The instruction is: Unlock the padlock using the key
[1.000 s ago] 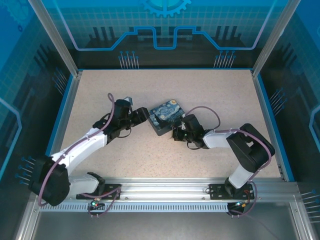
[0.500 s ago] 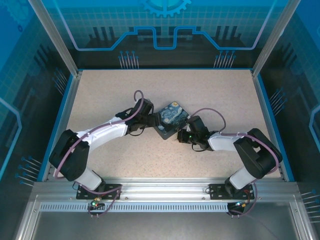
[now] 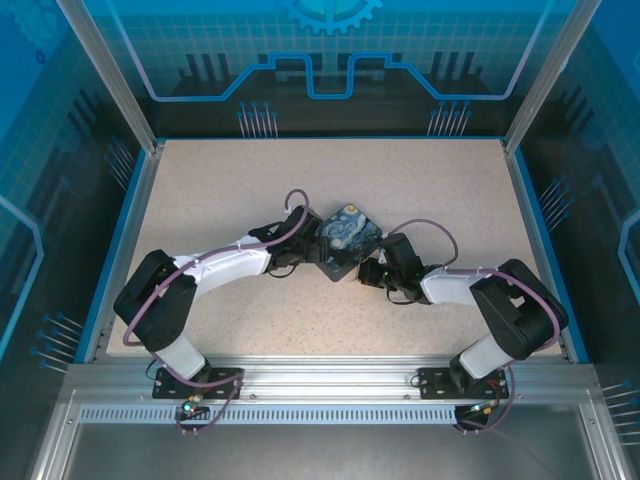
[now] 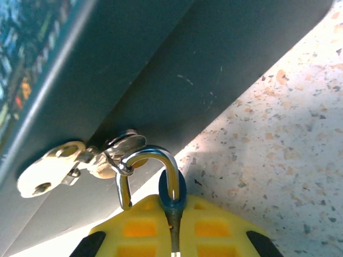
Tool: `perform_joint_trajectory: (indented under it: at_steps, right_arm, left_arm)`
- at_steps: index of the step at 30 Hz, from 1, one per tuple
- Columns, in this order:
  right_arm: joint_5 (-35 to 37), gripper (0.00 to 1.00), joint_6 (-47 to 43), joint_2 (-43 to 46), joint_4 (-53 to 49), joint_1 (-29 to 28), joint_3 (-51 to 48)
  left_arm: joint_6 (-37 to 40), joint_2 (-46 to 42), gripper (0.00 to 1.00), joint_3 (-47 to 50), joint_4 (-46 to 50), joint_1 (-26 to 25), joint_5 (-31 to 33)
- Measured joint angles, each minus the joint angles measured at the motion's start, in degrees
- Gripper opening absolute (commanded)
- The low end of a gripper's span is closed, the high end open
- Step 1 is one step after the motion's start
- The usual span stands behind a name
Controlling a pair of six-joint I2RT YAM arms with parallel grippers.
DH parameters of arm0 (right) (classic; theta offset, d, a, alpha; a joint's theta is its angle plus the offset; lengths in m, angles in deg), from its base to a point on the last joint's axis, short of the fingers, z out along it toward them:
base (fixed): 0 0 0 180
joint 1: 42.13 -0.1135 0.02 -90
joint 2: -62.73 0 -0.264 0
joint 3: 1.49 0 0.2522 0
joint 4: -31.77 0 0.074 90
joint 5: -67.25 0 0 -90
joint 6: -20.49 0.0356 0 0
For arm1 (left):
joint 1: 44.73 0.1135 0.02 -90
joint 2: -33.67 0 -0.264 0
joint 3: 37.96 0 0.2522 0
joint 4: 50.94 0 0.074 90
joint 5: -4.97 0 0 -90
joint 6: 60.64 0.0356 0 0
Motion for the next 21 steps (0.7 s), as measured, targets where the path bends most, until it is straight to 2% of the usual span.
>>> perform_joint_trajectory:
  at_steps: [21]
  right_arm:
    - [-0.20, 0.00, 2.71, 1.57, -4.85, 3.76, 1.57]
  left_arm:
    - [1.07, 2.86, 0.71, -1.68, -2.62, -2.21, 2.34]
